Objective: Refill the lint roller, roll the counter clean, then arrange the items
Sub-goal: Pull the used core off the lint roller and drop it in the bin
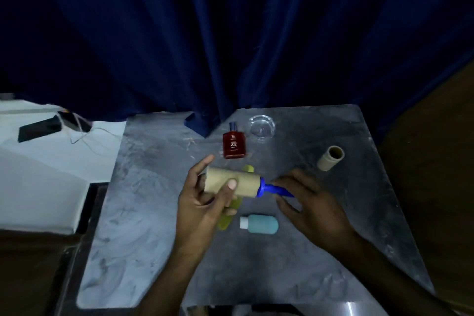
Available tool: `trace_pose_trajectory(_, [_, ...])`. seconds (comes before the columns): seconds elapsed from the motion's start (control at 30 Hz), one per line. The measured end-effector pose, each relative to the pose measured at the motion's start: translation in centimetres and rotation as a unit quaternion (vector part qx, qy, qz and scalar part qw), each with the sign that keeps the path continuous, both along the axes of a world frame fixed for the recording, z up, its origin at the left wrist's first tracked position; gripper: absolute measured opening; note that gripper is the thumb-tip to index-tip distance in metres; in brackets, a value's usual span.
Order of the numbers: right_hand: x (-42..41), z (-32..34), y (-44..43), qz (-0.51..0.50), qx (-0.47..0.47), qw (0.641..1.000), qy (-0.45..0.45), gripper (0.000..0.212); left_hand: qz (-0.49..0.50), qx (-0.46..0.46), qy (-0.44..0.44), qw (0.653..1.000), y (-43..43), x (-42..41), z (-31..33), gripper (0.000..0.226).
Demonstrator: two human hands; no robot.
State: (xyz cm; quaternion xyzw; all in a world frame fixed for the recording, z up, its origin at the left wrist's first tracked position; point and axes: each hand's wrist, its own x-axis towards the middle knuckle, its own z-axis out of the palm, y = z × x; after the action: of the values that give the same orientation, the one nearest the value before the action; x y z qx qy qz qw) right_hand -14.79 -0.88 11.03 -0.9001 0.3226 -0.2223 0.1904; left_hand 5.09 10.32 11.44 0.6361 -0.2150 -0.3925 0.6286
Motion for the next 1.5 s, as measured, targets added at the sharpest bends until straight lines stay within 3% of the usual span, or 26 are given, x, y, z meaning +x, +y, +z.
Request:
trace_pose_trajectory(0.07, [2.2, 2.4, 1.3, 0.041, -0.036, 0.999, 0.001, 0.026, 0.040, -0.027, -0.012, 0.999, 3.0, 1.6, 1.7, 0.051])
trace_pose_trajectory(0.13, [4.5, 4.6, 2.7, 0.058, -0.072, 0.996, 0.003, 0.027, 0.065, -0.045, -0.018, 0.997, 6.1, 3.3, 3.0, 0.043])
trace_pose_trajectory(0.4, [12.7, 9.6, 9.5, 0.117, -0.174, 0.978, 0.015, 0.033, 0.160, -0.093, -0.038, 0.982, 16.1, 9.3, 6.4, 0.067])
trace_pose_trajectory(0.6, [17.5, 10.4, 14.0, 0.162, -0.160, 0.974, -0.008, 0.031, 0.224, -0.103, -0.028, 0.969, 22.2, 12.8, 5.7, 0.057])
trace_pose_trajectory(0.73, [20.1, 10.9, 16.4, 0.163, -0.113, 0.980, -0.008, 0.017, 0.229, -0.107, -0.014, 0.967, 25.3, 14.2, 5.8, 0.064])
trace_pose_trajectory(0.87, [21.5, 11.6, 17.8, 0.191, -0.091, 0.977, 0.032, 0.029, 0.236, -0.112, -0.009, 0.965, 28.0, 14.8, 5.6, 0.070])
trace_pose_trajectory(1.03, [23.3, 12.5, 19.3, 0.252, -0.089, 0.962, 0.049, 0.014, 0.281, -0.140, 0.050, 0.948, 30.2, 15.4, 5.5, 0.086])
trace_pose_trajectory(1.2, [25.7, 13.3, 21.0, 0.309, -0.126, 0.940, 0.070, 0.033, 0.300, -0.172, 0.096, 0.933, 32.4, 16.7, 6.0, 0.085])
trace_pose_trajectory(1.33, [27.4, 13.0, 22.3, 0.317, -0.145, 0.934, 0.078, 0.036, 0.320, -0.192, 0.099, 0.923, 34.5, 18.0, 5.8, 0.045])
trace_pose_trajectory(1.5, [29.5, 12.2, 23.4, 0.319, -0.129, 0.938, 0.037, 0.025, 0.376, -0.212, 0.109, 0.896, 36.7, 18.8, 5.1, 0.023])
